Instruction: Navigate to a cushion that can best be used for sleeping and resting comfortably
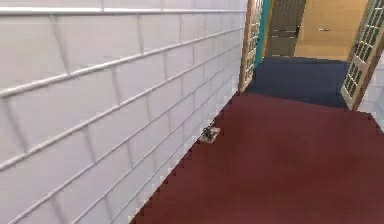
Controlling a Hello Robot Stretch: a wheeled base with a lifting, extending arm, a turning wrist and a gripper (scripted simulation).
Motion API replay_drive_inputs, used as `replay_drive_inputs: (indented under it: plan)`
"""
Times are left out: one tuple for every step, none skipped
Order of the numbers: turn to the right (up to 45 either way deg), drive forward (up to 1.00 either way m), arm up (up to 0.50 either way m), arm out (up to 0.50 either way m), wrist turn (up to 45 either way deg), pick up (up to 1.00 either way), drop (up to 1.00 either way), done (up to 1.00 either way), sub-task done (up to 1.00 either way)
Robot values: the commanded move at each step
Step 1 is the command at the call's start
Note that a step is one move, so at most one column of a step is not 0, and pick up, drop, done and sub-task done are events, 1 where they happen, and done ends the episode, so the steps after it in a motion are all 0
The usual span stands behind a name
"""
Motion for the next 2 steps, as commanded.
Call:
replay_drive_inputs:
  plan:
    - [24.0, 0.0, 0.0, 0.0, 0.0, 0.0, 0.0, 0.0, 0.0]
    - [0.0, 0.5, 0.0, 0.0, 0.0, 0.0, 0.0, 0.0, 0.0]
